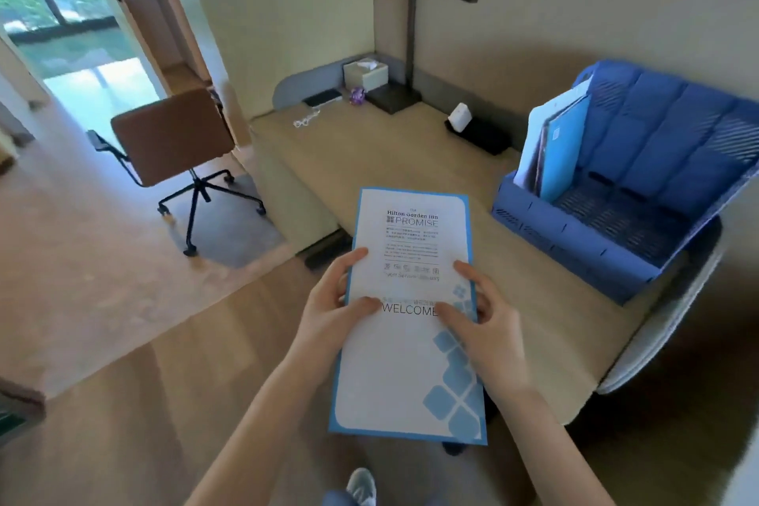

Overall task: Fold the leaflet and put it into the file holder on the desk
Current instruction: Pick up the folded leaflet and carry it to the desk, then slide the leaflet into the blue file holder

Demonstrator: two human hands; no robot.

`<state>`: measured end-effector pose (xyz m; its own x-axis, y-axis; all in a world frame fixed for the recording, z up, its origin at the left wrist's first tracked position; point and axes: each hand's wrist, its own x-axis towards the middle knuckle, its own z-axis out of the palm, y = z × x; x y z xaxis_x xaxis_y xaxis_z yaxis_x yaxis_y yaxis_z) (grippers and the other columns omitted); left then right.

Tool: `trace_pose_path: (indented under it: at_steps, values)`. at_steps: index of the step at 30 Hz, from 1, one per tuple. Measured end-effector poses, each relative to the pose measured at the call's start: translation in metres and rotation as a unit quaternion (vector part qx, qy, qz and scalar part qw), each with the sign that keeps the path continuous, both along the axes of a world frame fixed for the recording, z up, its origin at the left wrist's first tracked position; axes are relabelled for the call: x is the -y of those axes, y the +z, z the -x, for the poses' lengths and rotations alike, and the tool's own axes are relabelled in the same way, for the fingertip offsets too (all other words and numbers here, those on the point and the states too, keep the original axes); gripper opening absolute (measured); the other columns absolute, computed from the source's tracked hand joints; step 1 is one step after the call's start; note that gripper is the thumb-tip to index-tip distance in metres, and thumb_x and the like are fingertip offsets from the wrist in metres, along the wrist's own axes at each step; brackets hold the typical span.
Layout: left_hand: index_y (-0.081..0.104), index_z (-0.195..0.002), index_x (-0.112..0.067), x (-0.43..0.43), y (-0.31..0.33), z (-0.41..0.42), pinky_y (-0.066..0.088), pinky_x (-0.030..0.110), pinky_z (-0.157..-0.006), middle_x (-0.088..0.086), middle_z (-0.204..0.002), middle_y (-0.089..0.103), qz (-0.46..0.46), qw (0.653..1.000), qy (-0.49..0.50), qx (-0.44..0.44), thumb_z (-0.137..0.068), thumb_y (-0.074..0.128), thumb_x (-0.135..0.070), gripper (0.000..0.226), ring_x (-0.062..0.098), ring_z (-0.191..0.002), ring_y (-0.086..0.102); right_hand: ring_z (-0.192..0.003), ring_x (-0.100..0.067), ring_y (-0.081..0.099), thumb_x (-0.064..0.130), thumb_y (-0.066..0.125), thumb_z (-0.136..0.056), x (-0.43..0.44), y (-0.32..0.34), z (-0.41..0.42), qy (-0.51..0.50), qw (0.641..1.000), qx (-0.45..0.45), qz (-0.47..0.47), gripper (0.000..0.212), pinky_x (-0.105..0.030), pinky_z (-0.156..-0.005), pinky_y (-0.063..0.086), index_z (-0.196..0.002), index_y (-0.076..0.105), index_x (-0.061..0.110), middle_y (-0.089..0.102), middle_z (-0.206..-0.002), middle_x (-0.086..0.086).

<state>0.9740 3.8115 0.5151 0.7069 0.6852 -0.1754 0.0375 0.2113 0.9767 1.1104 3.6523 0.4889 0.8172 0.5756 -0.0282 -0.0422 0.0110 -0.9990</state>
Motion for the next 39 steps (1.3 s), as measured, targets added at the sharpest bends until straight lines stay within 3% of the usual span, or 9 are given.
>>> trace_pose_path:
  at_steps: [3, 7, 12, 17, 21, 28, 32, 36, 39]
  values:
    - [0.065, -0.116, -0.038, -0.039, 0.008, -0.045, 0.055, 0.025, -0.064, 0.006, -0.104, 0.076, -0.016, 0.996, -0.082, -0.009, -0.067, 0.07, 0.0, 0.062, 0.018, -0.08, 0.072, -0.092, -0.019, 0.075, 0.005, 0.077, -0.083, -0.017, 0.007, -0.018, -0.077, 0.997, 0.017, 0.011, 0.055, -0.038, -0.074, 0.063, -0.126, 0.06, 0.035, 0.075, -0.11, 0.0]
    - [0.063, -0.119, -0.04, -0.054, 0.014, -0.104, 0.054, 0.019, -0.066, -0.006, -0.103, 0.077, -0.046, 0.983, -0.177, -0.014, -0.07, 0.067, -0.001, 0.063, 0.009, -0.086, 0.072, -0.094, -0.018, 0.073, 0.001, 0.076, -0.083, -0.017, 0.011, -0.039, -0.178, 0.984, 0.023, 0.016, 0.054, -0.036, -0.075, 0.063, -0.128, 0.061, 0.027, 0.074, -0.107, 0.007]
    - [0.064, -0.115, -0.044, -0.043, 0.009, -0.171, 0.054, 0.022, -0.069, -0.002, -0.097, 0.077, -0.049, 0.964, -0.262, -0.026, -0.067, 0.068, -0.003, 0.063, 0.011, -0.08, 0.068, -0.093, -0.015, 0.072, 0.007, 0.076, -0.085, 0.001, 0.009, -0.064, -0.265, 0.963, 0.019, 0.047, 0.05, -0.037, -0.074, 0.064, -0.124, 0.059, 0.034, 0.069, -0.101, 0.027]
    - [0.06, -0.122, -0.035, -0.019, -0.005, -0.231, 0.055, 0.029, -0.077, 0.007, -0.106, 0.076, -0.052, 0.938, -0.341, -0.033, -0.079, 0.064, 0.011, 0.063, 0.015, -0.085, 0.068, -0.095, -0.015, 0.072, 0.007, 0.076, -0.085, 0.026, -0.005, -0.096, -0.34, 0.939, 0.005, 0.046, 0.05, -0.038, -0.075, 0.064, -0.125, 0.06, 0.033, 0.069, -0.107, 0.02]
    - [0.057, -0.127, -0.032, -0.009, -0.01, -0.275, 0.056, 0.023, -0.074, 0.001, -0.105, 0.077, -0.054, 0.923, -0.377, -0.046, -0.081, 0.065, 0.01, 0.063, 0.012, -0.087, 0.07, -0.094, -0.018, 0.074, 0.006, 0.075, -0.086, 0.038, -0.009, -0.125, -0.362, 0.931, -0.02, 0.033, 0.051, -0.041, -0.074, 0.064, -0.124, 0.06, 0.035, 0.07, -0.116, 0.003]
    - [0.056, -0.12, -0.051, -0.006, -0.001, -0.338, 0.056, 0.03, -0.085, -0.006, -0.107, 0.077, -0.071, 0.895, -0.439, -0.043, -0.074, 0.071, -0.015, 0.06, 0.014, -0.099, 0.072, -0.096, -0.02, 0.074, 0.003, 0.073, -0.088, 0.051, 0.011, -0.18, -0.364, 0.93, -0.023, 0.032, 0.051, -0.04, -0.072, 0.064, -0.128, 0.058, 0.03, 0.07, -0.117, 0.0]
    - [0.051, -0.125, -0.052, -0.008, 0.001, -0.361, 0.054, 0.037, -0.091, -0.008, -0.111, 0.075, -0.1, 0.874, -0.474, -0.043, -0.074, 0.07, -0.017, 0.065, 0.015, -0.103, 0.07, -0.101, -0.021, 0.073, 0.003, 0.072, -0.088, 0.055, 0.016, -0.199, -0.365, 0.93, -0.009, 0.043, 0.051, -0.041, -0.074, 0.064, -0.13, 0.056, 0.028, 0.069, -0.12, 0.0]
    - [0.049, -0.128, -0.052, -0.01, 0.0, -0.381, 0.055, 0.043, -0.093, -0.01, -0.11, 0.075, -0.132, 0.864, -0.485, -0.036, -0.078, 0.069, -0.013, 0.066, 0.03, -0.101, 0.068, -0.094, -0.021, 0.075, 0.003, 0.073, -0.087, 0.057, 0.013, -0.219, -0.367, 0.929, -0.009, 0.053, 0.052, -0.041, -0.072, 0.064, -0.129, 0.057, 0.029, 0.072, -0.115, -0.003]
    - [0.051, -0.127, -0.047, -0.012, -0.002, -0.397, 0.057, 0.028, -0.083, -0.008, -0.109, 0.075, -0.122, 0.871, -0.475, -0.015, -0.081, 0.066, -0.001, 0.067, 0.016, -0.103, 0.07, -0.089, -0.024, 0.076, 0.002, 0.074, -0.086, 0.058, 0.012, -0.239, -0.343, 0.937, -0.014, 0.059, 0.053, -0.047, -0.074, 0.064, -0.129, 0.057, 0.029, 0.074, -0.109, -0.008]
